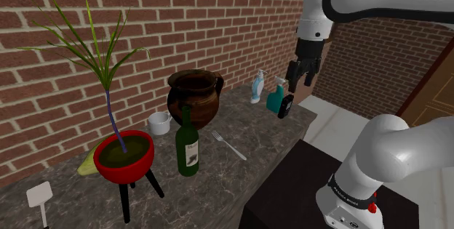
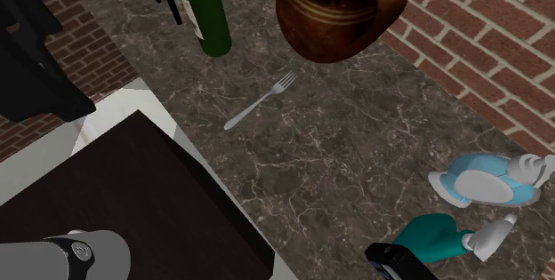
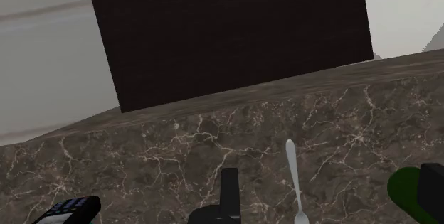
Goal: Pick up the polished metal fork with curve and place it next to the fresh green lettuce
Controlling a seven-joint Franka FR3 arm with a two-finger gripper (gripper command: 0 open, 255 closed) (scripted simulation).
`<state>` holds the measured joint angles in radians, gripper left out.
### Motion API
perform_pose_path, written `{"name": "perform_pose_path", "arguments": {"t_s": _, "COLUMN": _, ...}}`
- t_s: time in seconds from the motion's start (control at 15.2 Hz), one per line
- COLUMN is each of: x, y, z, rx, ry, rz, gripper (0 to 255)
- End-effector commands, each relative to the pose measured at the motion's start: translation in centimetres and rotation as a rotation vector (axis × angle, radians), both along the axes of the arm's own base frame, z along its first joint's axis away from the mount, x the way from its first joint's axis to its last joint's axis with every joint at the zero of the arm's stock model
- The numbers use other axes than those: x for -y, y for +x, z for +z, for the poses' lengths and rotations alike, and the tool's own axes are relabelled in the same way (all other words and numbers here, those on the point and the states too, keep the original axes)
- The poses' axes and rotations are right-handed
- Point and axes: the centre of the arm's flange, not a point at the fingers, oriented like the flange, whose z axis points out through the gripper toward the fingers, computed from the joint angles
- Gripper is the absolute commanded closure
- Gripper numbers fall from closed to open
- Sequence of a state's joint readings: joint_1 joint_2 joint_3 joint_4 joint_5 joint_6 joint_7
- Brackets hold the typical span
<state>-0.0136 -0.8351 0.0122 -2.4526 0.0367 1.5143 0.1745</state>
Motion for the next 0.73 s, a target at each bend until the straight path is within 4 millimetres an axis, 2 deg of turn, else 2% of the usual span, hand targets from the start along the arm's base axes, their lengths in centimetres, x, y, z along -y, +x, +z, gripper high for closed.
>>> {"name": "perform_pose_path", "arguments": {"t_s": 0.0, "x": 0.0, "y": 0.0, "z": 0.0, "rx": 0.0, "ry": 0.0, "rz": 0.0, "gripper": 0}}
{"name": "perform_pose_path", "arguments": {"t_s": 0.66, "x": -1.9, "y": 6.6, "z": -10.8, "rx": 0.042, "ry": -0.007, "rz": -0.028, "gripper": 0}}
